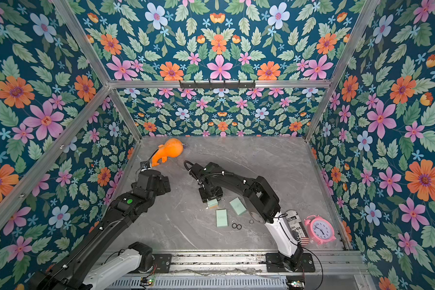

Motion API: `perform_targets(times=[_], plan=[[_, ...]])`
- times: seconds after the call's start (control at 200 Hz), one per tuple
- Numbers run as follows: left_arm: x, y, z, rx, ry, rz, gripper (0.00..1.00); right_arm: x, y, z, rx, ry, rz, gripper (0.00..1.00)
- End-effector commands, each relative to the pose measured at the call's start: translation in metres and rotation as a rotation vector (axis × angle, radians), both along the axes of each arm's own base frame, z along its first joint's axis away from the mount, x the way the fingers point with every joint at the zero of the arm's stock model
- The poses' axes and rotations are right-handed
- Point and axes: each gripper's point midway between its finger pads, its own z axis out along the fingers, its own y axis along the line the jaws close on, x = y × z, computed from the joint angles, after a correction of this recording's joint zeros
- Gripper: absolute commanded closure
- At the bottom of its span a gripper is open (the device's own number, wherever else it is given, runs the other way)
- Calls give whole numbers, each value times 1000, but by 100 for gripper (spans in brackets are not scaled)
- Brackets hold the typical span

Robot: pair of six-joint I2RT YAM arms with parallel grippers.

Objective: Take the rings out of the lift-off lid box
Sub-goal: Close the lid on the jewelry box.

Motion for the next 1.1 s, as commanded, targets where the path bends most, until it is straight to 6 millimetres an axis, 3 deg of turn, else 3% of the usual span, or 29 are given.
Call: perform_targets(times=[0.0, 0.18, 0.305, 0.435, 0.725, 1.095], plan=[[-1, 2, 0, 13, 6, 0, 1, -4, -1, 9, 6, 7, -8, 40], [-1, 2, 0, 11, 7, 0, 1, -5, -3, 8, -3, 7, -8, 40], [-1, 2, 0, 12, 8, 0, 1, -3, -5, 19, 14, -30, -17, 40], [0, 2, -1, 13, 10, -1, 0, -5, 0, 27, 57, -29, -13, 46], [0, 2, -2, 14, 14, 0, 1, -10, 11, 13, 91, 18, -1, 60], [0, 2, -3, 14, 16, 0, 0, -7, 7, -3, 59, 8, -5, 62]])
